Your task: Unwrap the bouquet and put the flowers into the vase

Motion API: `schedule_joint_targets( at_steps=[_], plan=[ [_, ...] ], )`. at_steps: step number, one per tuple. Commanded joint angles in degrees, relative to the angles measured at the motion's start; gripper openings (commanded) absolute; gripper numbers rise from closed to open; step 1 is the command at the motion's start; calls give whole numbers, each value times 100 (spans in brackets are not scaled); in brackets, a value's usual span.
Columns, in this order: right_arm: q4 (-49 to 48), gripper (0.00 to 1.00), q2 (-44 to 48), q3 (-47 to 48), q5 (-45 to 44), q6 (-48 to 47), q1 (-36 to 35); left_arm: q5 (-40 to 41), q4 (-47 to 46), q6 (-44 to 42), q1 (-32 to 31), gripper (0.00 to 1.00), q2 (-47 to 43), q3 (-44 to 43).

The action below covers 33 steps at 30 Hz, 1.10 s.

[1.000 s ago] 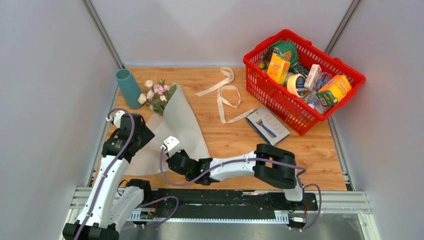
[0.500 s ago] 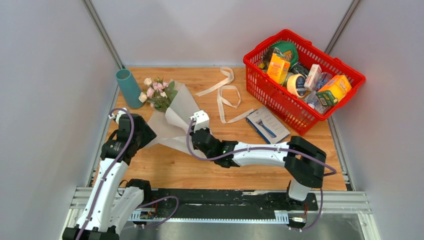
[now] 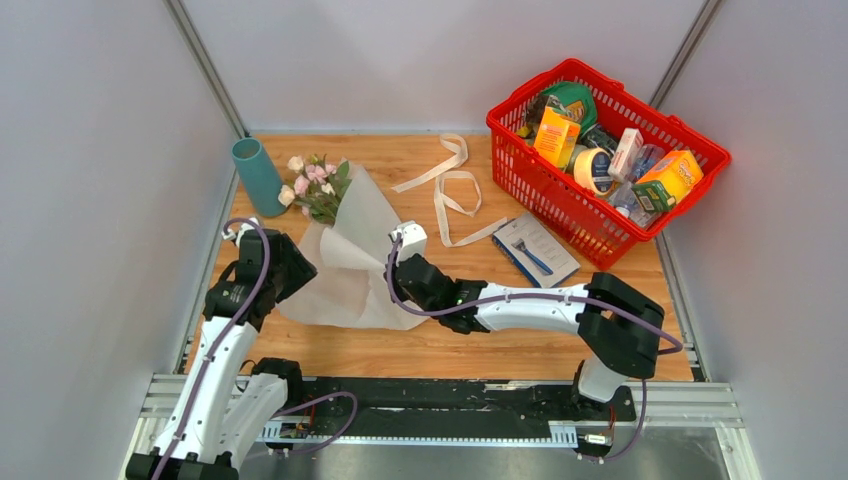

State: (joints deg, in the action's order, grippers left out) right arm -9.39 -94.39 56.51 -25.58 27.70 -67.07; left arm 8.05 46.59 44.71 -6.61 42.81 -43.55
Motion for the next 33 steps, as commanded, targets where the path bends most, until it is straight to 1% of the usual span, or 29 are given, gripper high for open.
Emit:
schedule_joint_targets(
  at_steps=[1,6,13,15,21,27,28,31,33],
  plan=[
    [-300,0,-27,53,335,218,-8,-6,-132,64,37,62,-44,31],
    [-318,0,113,0,159,209,-17,56,-141,143,37,62,-53,145],
    [-327,0,570,-219,-587,359,106,-84,-273,389,37,61,-44,338],
    [-327,0,737,-290,-781,411,264,-190,-395,459,37,61,-36,443],
    [-371,0,1177,-579,-983,631,1037,-295,-615,609,37,61,78,619],
    [-371,0,1318,-966,-975,929,1775,-770,-1011,452,37,62,526,716],
    [-362,1,1335,-1045,-957,991,1854,-970,-1090,416,37,61,684,699],
    [-292,15,1344,-1221,-922,1158,2039,-1270,-1222,337,37,61,1018,681],
    [-196,24,1274,-1283,-966,1237,2119,-1315,-1222,337,37,60,1256,611]
  ],
)
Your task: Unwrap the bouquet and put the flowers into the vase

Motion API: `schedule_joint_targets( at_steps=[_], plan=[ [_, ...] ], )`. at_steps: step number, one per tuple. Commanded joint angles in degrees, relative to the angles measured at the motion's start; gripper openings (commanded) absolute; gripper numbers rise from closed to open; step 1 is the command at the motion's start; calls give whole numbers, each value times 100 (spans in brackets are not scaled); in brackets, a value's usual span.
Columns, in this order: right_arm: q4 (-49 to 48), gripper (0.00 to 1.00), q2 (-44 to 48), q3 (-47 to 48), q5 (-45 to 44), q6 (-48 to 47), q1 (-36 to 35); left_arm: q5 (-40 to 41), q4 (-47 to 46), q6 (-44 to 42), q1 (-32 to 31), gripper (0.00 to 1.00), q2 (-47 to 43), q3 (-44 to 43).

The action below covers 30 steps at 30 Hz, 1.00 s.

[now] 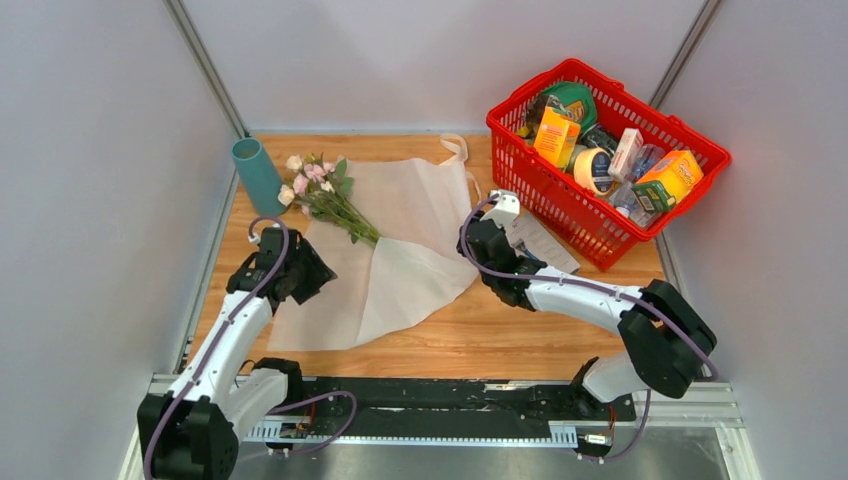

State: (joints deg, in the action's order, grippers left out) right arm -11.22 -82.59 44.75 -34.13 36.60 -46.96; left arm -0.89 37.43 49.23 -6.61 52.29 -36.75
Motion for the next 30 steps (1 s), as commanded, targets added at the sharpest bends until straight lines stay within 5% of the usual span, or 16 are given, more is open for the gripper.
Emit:
schedule_joint_targets(
  at_steps=[1,5,14,30],
  plan=[
    [49,28,68,-107,-103,365,169,-360,-280,-107,37,59,395,-95],
    [497,36,128,112,-59,225,301,-219,-297,-80,37,58,396,-148],
    [964,61,1121,271,301,-434,301,-1607,-1273,-441,-182,59,641,203],
    [999,67,2510,-10,1374,-962,301,-1845,-2591,-212,-1623,62,1670,142]
  ],
)
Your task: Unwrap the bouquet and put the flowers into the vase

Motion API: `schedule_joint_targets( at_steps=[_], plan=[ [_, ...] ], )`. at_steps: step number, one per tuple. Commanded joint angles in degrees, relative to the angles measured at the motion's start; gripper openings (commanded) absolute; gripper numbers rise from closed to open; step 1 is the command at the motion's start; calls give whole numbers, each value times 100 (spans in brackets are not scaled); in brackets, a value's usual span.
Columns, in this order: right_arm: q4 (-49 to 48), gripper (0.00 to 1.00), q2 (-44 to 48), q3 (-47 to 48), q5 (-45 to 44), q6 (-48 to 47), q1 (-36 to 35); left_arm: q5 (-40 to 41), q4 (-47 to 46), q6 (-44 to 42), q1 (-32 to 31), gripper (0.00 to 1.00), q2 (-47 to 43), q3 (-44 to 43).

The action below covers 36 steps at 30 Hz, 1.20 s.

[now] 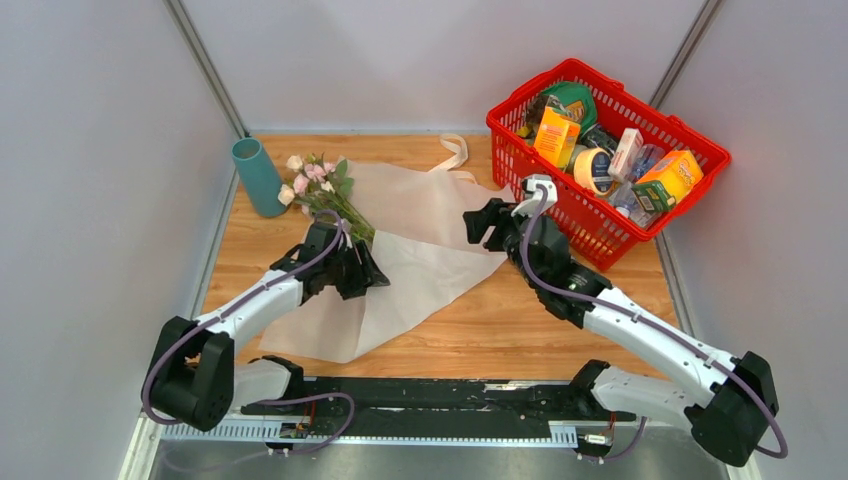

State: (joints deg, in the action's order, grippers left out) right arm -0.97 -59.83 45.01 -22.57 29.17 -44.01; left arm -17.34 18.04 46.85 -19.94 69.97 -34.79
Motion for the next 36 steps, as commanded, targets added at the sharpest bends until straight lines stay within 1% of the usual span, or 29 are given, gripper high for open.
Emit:
schedule_joint_targets(
  at_steps=[1,7,13,17,20,22,29,36],
  plan=[
    [-26,68,279,-54,226,-210,6,-243,-696,26,-439,62,-176,-63],
    [-17,68,472,-54,209,-218,6,-270,-1048,61,-1072,62,-651,-99],
    [-17,68,552,-54,182,-263,6,-243,-1452,193,-1617,63,-1082,94],
    [-8,68,499,-54,331,-219,6,-164,-1654,245,-2039,64,-1144,165],
    [44,68,394,-2,542,-210,6,-68,-1769,246,-2477,64,-1065,174],
    [71,68,297,60,630,-183,6,-41,-2023,202,-2715,64,-969,200],
    [273,68,95,139,841,-192,6,-225,-2121,-18,-3094,64,-740,183],
    [457,68,-142,166,1105,-192,6,-331,-1963,-246,-3191,68,-792,86]
  ],
)
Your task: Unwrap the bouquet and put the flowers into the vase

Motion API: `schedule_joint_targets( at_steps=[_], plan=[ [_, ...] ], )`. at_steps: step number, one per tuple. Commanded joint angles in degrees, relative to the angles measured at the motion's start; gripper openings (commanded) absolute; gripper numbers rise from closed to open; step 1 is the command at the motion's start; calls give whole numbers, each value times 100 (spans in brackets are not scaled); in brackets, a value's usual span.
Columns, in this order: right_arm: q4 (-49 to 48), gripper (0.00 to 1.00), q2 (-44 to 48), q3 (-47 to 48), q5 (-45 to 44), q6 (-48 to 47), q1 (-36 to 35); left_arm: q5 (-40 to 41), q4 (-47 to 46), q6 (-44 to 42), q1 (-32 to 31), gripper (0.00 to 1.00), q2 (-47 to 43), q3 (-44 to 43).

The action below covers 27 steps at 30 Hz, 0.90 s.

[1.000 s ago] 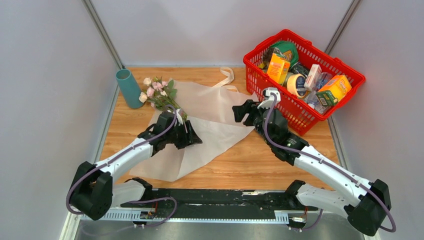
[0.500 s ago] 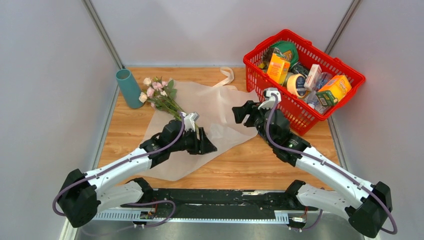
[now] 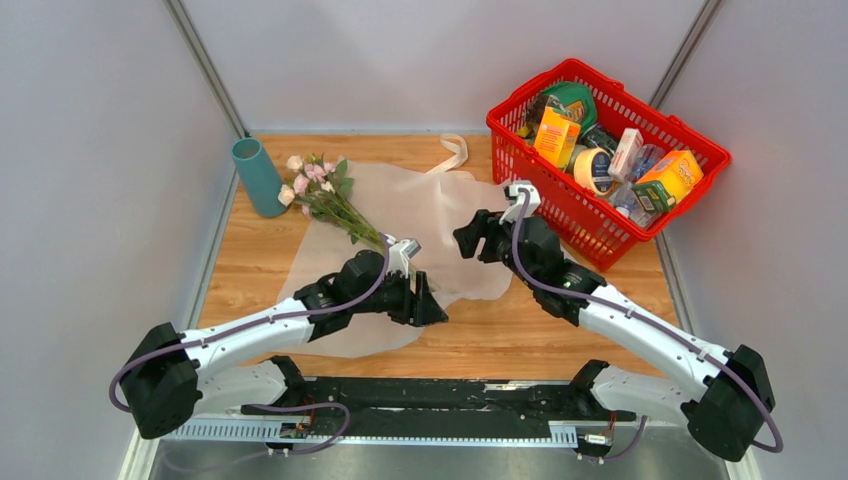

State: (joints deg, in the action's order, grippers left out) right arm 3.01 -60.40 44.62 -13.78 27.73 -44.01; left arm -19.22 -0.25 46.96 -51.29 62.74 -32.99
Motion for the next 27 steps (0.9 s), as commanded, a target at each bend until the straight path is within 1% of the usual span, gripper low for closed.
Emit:
schedule_joint_targets(
  at_steps=[1,4,7,8,10,11,12,14,16,17,18,20,24,27],
  plan=[
    [60,68,-129,170,218,-31,6,-187,-133,-275,-66,68,-78,-85],
    [-1,68,-375,65,314,-65,24,-459,-142,-354,-66,69,-60,-93],
    [-10,63,-805,12,682,-144,77,-863,-46,-477,-66,69,54,-128],
    [-10,60,-946,20,893,-136,85,-873,-2,-538,-57,69,63,-181],
    [-10,56,-1166,-6,1279,-118,85,-759,384,-653,-66,70,28,-312],
    [-19,55,-1245,-41,1708,-110,85,-593,603,-740,-57,70,-33,-356],
    [-28,56,-1316,-111,1851,-83,85,-513,753,-776,-57,70,-69,-470],
    [-28,56,-1351,-330,2037,-13,85,-66,1254,-925,-57,71,-270,-716],
    [-28,56,-1343,-611,2090,101,85,575,1790,-1066,-66,72,-393,-1049],
    [-28,56,-1290,-778,2107,188,85,1039,2166,-1118,-66,72,-420,-1269],
    [-37,56,-1255,-945,2134,250,85,1243,2483,-1162,-66,73,-473,-1410],
    [-28,57,-1167,-1253,2143,347,85,2059,2844,-1224,-57,73,-543,-1718],
    [42,56,-895,-1702,2099,479,86,2816,3337,-1339,-57,73,-587,-2193],
    [235,56,-579,-1711,1950,497,94,3213,3593,-1365,-57,74,-614,-2448]
  ],
)
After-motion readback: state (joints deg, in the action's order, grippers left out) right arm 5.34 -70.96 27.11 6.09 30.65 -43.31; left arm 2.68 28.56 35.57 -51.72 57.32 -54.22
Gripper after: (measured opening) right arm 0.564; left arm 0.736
